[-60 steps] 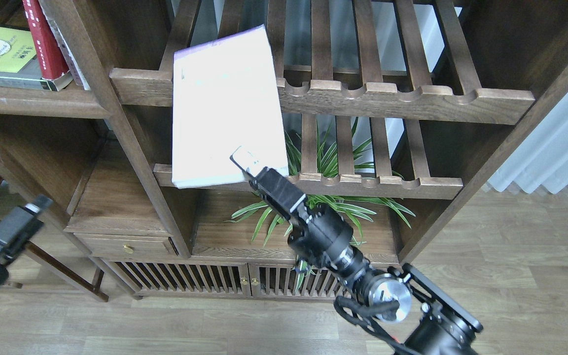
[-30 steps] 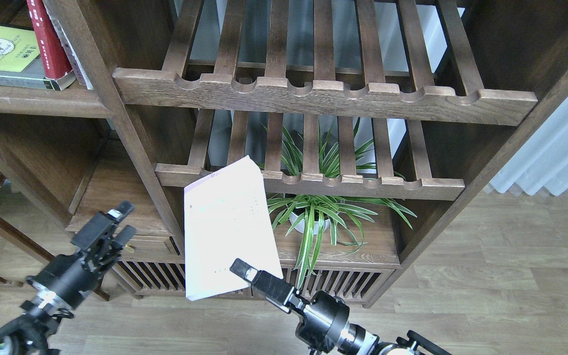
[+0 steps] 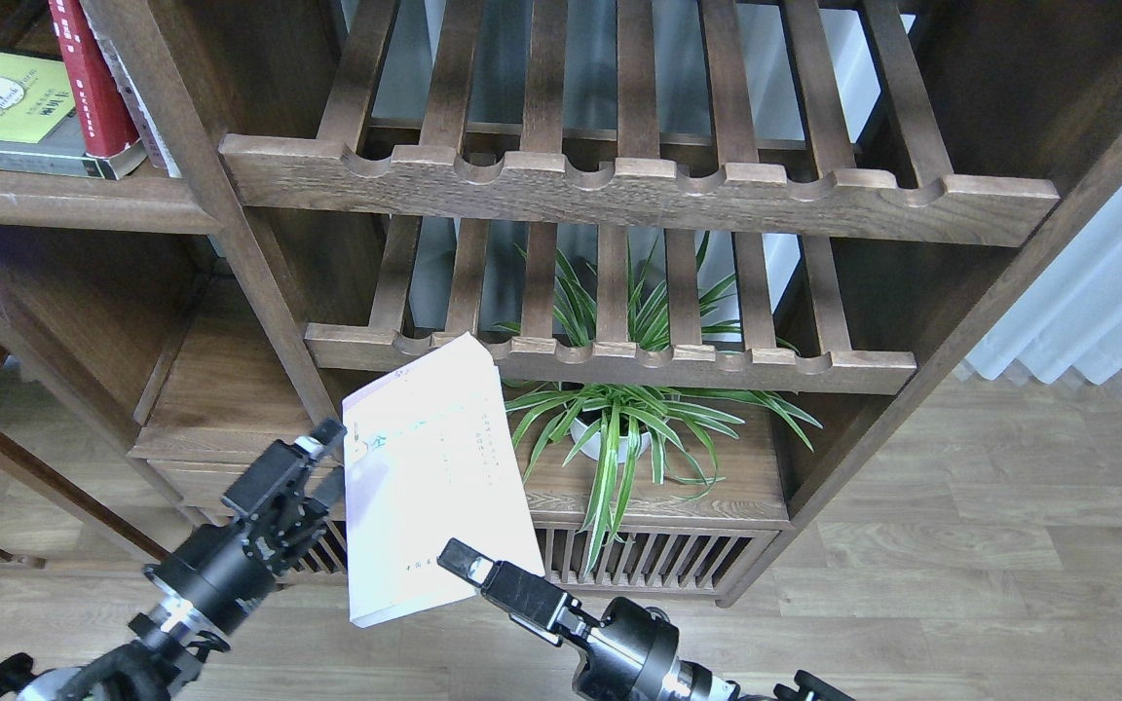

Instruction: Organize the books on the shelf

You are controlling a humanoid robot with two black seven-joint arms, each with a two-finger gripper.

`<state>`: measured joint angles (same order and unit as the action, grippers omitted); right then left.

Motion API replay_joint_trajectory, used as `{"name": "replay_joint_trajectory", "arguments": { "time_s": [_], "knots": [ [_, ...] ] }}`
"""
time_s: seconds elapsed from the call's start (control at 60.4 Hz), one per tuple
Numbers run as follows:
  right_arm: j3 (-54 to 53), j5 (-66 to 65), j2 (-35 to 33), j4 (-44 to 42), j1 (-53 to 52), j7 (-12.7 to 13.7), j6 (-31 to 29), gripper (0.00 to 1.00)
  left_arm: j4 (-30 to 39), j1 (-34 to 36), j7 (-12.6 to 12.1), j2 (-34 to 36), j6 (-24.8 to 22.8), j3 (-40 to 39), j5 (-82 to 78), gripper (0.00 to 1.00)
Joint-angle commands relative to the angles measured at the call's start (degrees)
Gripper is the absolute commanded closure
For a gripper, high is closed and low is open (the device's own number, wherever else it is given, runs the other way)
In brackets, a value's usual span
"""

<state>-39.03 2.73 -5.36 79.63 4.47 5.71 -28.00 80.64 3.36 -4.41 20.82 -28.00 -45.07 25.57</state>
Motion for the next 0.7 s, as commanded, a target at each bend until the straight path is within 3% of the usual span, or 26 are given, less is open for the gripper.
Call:
{"name": "replay_joint_trajectory", "arguments": {
  "time_s": [0.0,0.132,0.265,0.464,0.679],
  "knots": [
    [0.27,-0.01,0.00,0.09,0.10,0.18,0.00,0.98,-0.05,0.68,1.24,-0.60,0.00,1.39,0.00,0.08],
    [0.27,-0.01,0.09,0.00,0.36,0.18,0.00,0.98,-0.05,1.30,3.97,-0.61,0.00,2.27,0.00,0.17],
    [0.19,-0.01,0.09,0.00,0.80,0.18,0.00,0.97,0.04,1.47,6.25,-0.52,0.00,2.89,0.00,0.38],
    [0.19,-0.09,0.09,0.00,1.07,0.27,0.00,0.97,0.04,1.56,6.43,-0.34,0.00,4.20,0.00,0.58],
    [0.19,-0.18,0.18,0.00,1.24,0.36,0.00,0.97,0.04,1.47,6.26,0.19,0.00,4.91,-0.26,0.72]
  ]
}}
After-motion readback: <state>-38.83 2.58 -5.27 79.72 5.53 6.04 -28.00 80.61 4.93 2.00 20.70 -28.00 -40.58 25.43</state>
